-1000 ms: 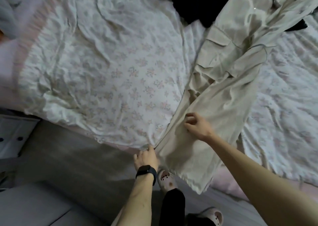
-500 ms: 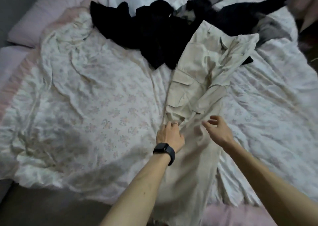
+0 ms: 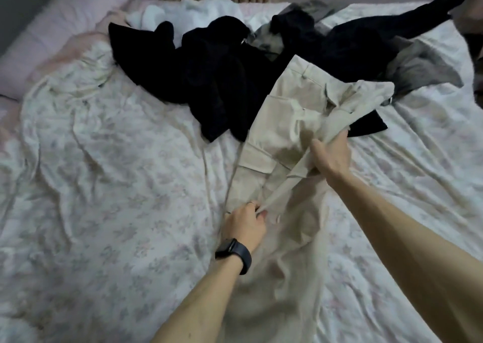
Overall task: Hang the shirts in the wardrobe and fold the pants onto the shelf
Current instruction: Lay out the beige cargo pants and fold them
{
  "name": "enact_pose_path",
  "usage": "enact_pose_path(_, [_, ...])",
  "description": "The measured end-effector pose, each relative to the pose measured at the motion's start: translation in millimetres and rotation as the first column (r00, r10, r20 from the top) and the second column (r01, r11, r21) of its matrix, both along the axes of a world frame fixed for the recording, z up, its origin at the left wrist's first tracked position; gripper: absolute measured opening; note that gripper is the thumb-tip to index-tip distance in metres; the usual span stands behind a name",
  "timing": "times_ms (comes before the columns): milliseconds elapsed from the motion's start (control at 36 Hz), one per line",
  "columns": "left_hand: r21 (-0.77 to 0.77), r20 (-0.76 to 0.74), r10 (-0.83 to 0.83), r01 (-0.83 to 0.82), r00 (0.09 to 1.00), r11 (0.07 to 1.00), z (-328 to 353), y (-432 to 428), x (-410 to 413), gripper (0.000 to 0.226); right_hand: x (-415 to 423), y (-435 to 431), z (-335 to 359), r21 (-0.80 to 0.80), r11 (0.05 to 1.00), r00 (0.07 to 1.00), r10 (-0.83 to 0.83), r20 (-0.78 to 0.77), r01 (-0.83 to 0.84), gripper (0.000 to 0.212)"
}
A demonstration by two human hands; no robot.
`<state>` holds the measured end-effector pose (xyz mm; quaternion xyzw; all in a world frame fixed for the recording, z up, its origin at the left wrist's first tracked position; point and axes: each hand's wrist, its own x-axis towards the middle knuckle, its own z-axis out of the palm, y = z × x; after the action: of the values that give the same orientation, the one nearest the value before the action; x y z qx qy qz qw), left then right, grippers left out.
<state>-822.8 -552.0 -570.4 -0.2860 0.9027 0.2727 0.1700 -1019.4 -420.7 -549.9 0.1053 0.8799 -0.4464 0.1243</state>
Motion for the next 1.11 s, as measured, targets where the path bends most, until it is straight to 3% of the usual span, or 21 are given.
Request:
enact_pose_path(83, [0.030, 0.059, 0.176, -0.178, 0.983, 0.983, -4.3, -32.0, 4.1, 0.023, 2.8, -43.0, -0.8, -0.139, 0.978, 0.987, 0.150, -0.054, -0.156, 0.054])
enact_pose_path(139, [0.066, 0.145, 0.228, -0.239, 0.963, 0.969, -9.5, -54.0, 4.4, 0.032, 2.1, -69.6, -6.6, -0.164, 0.926, 0.934, 0.353, 0.051, -0.341, 0.057])
enact_pose_path(194, [0.090, 0.213, 0.252, -0.276, 0.944, 0.957, -16.1, -68.8, 4.2, 0.034, 4.8, -84.8, -16.6, -0.240, 0.844, 0.824, 0.528, 0.207, -0.480, 0.065])
enact_pose_path(250, [0.098, 0.257, 0.251, -0.283, 0.933, 0.954, -22.5, -75.8, 1.2, 0.030, 7.0, -86.7, -29.3, -0.264, 0.820, 0.789, 0.565, 0.241, -0.507, 0.071])
enact_pose_path(333, [0.167, 0.260, 0.221, -0.269, 0.940, 0.948, -26.6, -77.5, -13.9, 0.031, 4.9, -73.9, -46.4, -0.188, 0.884, 0.866, 0.460, 0.197, -0.427, 0.063])
enact_pose_path(472, [0.241, 0.109, 0.195, -0.216, 0.975, 0.946, -20.2, -79.4, -66.1, 0.037, -2.1, -44.1, -51.1, -0.362, 0.913, 0.931, 0.282, 0.234, -0.186, 0.028])
enact_pose_path(611, [0.213, -0.008, 0.185, -0.179, 0.983, 0.961, -7.9, -85.7, -143.3, 0.057, -21.4, -11.4, -39.7, -0.331, 0.942, 0.996, -0.037, 0.081, 0.062, 0.009])
enact_pose_path(722, [0.149, -0.093, 0.130, -0.115, 0.987, 0.982, 1.5, -86.5, -208.3, 0.059, -48.3, 7.9, -43.6, -0.249, 0.953, 0.984, -0.158, 0.081, 0.173, 0.025])
enact_pose_path(833, [0.136, -0.130, 0.030, -0.012, 0.991, 0.991, 2.0, -89.9, -269.3, 0.065, -88.8, 1.0, -47.3, -0.220, 0.969, 0.994, -0.097, 0.060, 0.108, 0.062])
enact_pose_path(972, [0.172, -0.124, -0.035, 0.056, 0.992, 0.983, -14.6, -94.1, -316.1, 0.063, -142.3, -15.7, -45.2, -0.285, 0.957, 0.998, -0.041, 0.041, 0.051, 0.059])
enact_pose_path(1111, [0.176, -0.253, 0.067, -0.022, 0.965, 0.984, -28.6, -112.2, -332.8, 0.030, -160.1, -23.3, -51.4, -0.405, 0.913, 0.997, 0.069, 0.042, -0.046, 0.068])
